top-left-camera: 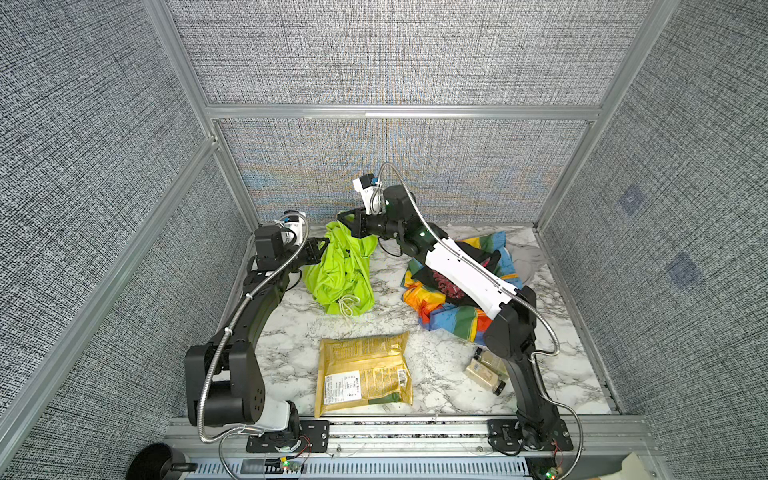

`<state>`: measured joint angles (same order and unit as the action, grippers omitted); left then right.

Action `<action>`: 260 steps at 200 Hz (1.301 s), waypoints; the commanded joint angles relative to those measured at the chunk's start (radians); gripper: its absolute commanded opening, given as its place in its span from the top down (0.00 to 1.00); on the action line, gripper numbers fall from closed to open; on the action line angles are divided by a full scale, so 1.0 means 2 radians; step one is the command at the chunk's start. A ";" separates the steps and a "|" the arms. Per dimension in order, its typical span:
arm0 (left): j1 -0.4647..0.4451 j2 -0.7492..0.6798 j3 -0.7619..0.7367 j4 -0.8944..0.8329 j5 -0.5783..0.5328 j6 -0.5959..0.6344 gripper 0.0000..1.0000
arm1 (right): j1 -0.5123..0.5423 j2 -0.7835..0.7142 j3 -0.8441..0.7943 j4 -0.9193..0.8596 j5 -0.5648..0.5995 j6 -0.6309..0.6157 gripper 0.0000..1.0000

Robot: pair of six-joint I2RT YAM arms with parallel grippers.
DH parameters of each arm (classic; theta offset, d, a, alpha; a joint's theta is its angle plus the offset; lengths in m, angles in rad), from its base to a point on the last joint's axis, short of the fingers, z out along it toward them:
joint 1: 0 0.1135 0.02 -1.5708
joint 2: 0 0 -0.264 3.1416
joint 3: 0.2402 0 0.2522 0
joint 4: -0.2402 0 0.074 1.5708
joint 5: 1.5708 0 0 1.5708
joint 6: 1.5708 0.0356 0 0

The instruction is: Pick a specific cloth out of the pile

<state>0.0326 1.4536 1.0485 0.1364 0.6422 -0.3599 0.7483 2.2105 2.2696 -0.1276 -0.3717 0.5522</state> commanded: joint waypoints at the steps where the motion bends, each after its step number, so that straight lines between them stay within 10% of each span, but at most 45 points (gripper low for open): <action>1: 0.001 -0.010 -0.013 0.090 0.023 -0.016 0.96 | 0.006 0.008 0.008 0.073 -0.034 0.030 1.00; 121: -0.039 0.176 0.079 -0.093 -0.034 -0.017 0.83 | 0.009 0.001 -0.148 0.158 -0.039 0.073 1.00; 192: 0.018 0.119 0.054 -0.069 -0.079 -0.036 0.50 | 0.009 -0.007 -0.245 0.210 -0.049 0.097 1.00; 260: 0.045 0.073 0.025 -0.017 -0.049 -0.038 0.50 | 0.035 0.086 -0.179 0.090 0.005 0.072 1.00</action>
<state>0.1207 1.6135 1.1061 0.0303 0.4969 -0.4370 0.7910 2.3157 1.8381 0.1909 -0.4332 0.7395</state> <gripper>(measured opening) 0.502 0.066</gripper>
